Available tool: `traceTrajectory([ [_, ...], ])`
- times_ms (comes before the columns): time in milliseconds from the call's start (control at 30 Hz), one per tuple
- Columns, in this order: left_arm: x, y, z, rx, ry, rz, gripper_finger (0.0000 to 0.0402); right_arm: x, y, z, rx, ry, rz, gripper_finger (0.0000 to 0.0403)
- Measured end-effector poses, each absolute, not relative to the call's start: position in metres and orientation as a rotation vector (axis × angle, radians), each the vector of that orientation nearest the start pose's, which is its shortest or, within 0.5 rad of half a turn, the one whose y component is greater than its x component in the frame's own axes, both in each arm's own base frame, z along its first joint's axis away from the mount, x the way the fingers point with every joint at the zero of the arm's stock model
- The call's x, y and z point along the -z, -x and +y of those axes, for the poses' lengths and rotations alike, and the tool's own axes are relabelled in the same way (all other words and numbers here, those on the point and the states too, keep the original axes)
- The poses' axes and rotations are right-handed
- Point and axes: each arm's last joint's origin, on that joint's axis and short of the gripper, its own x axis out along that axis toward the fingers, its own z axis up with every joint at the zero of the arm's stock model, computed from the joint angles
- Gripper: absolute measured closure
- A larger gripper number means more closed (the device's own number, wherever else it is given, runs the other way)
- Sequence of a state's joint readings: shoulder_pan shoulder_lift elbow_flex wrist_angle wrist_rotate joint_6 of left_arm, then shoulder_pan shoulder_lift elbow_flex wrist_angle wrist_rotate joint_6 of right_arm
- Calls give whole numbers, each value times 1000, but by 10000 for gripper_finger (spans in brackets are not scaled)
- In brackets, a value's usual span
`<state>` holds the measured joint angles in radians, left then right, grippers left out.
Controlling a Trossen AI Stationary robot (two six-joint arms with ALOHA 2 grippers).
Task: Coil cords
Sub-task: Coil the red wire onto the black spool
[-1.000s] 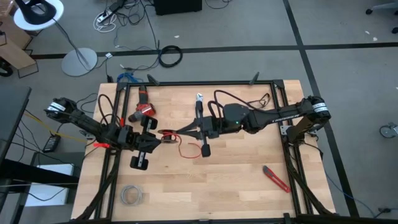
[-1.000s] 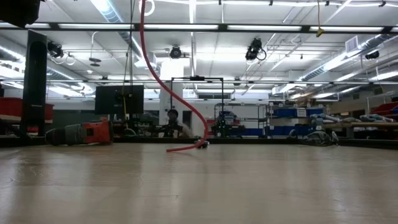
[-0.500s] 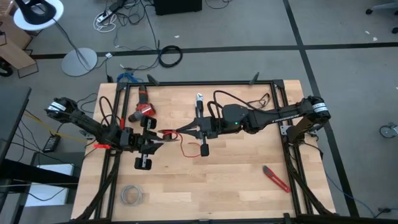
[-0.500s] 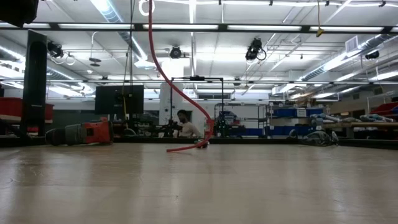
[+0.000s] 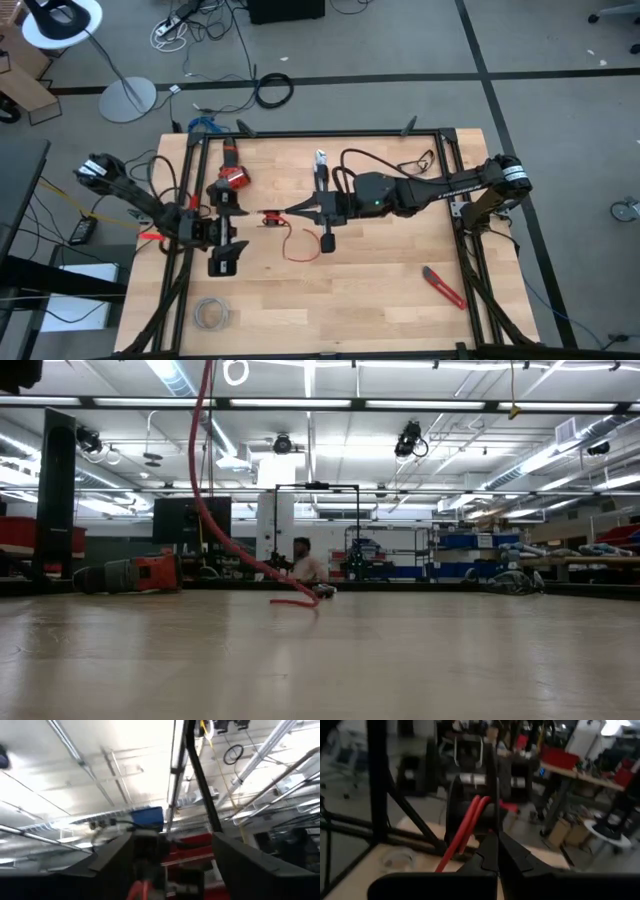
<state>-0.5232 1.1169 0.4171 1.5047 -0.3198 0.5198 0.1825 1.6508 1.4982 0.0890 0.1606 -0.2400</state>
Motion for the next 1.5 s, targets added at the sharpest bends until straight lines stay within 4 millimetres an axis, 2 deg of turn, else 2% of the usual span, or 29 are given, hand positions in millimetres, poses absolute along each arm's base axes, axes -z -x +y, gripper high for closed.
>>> traceTrajectory([
  [167, -300, -165, -96, -184, -164, -609, 133, -372, -382, 64, 26, 244, 173, 403],
  [367, -315, -179, -107, -474, -216, -141, 161, -364, -381, 53, 60, 186, 260, 403],
  [567, -352, -189, -117, -436, -241, 103, 181, -359, -381, 43, 70, 127, 312, 403],
  [733, -382, -190, -118, -340, -241, 232, 187, -355, -380, 40, 51, 108, 358, 403],
  [833, -392, -197, -115, -332, -260, 330, 193, -354, -380, 38, 44, 103, 370, 403],
  [1100, -392, -234, -107, -294, -294, 628, 219, -350, -378, 34, 49, 95, 413, 403],
  [1267, -391, -253, -105, -300, -324, 721, 241, -349, -378, 34, 52, 90, 428, 403],
  [1500, -381, -267, -101, -287, -336, 820, 275, -348, -378, 34, 52, 95, 437, 403],
])
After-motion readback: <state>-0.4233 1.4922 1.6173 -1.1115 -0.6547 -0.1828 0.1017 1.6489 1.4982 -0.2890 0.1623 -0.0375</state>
